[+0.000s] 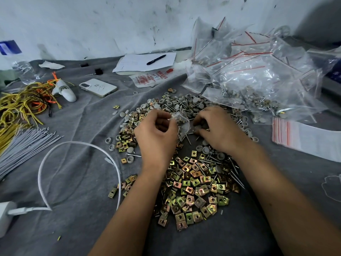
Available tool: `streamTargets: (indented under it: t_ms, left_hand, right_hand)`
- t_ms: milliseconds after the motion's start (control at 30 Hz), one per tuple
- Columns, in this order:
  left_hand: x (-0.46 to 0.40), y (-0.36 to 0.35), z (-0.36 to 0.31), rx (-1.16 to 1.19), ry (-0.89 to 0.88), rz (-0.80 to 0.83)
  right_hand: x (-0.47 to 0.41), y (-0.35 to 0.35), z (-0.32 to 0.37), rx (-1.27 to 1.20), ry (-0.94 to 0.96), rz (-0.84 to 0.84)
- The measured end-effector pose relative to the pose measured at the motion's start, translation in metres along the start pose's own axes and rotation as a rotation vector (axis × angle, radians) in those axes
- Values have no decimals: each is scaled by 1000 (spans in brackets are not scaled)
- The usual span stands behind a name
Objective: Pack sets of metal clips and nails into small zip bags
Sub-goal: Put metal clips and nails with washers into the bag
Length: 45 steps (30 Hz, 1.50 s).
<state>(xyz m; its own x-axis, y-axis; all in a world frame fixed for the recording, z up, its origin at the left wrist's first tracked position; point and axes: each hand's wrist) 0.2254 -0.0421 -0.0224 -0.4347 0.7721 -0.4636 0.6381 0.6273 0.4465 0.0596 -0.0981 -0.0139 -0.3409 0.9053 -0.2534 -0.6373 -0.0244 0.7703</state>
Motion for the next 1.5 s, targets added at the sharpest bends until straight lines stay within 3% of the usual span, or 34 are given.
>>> streamTargets:
  t_ms: [133,300,467,700,767,933,1067,1300,1500]
  left_hand:
    - [-1,0,0,1,-4,19]
    - [0,0,-1,7,-11,36]
    - [0,0,-1,3,-23,23]
    - [0,1,-1,-1,-26,5]
    - [0,0,0,-5,-20,-2]
    - [-1,-1,0,-7,-13,-7]
    - [0,1,0,1,-14,-4]
    - [0,-1,0,0,-13,9]
    - [0,-1,0,9,-19,30]
  right_hand:
    - [0,4,-1,-98,68,-56]
    - [6,12,12,-457,216,-159]
    - [7,5,18,-373,271,-44]
    - [6,19,8,-420,282,-95]
    - [6,25,0,-347,248,-13]
    - [9,38,-18,-280,-38,392]
    - [10,41,-21,-295,-52,472]
    - [7,31,-13,-335,37,374]
    - [4,24,-4,-650,214,-6]
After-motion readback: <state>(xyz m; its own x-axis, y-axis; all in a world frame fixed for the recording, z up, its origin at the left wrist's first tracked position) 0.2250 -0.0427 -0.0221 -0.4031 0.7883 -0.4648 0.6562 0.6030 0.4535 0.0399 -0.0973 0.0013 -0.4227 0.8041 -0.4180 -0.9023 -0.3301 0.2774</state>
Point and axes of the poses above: each hand's wrist, its own x-axis away from the middle knuckle, its own y-axis out of the back of the hand, z = x × y, and after that the axes turned 15 degrees about -x, right-handed
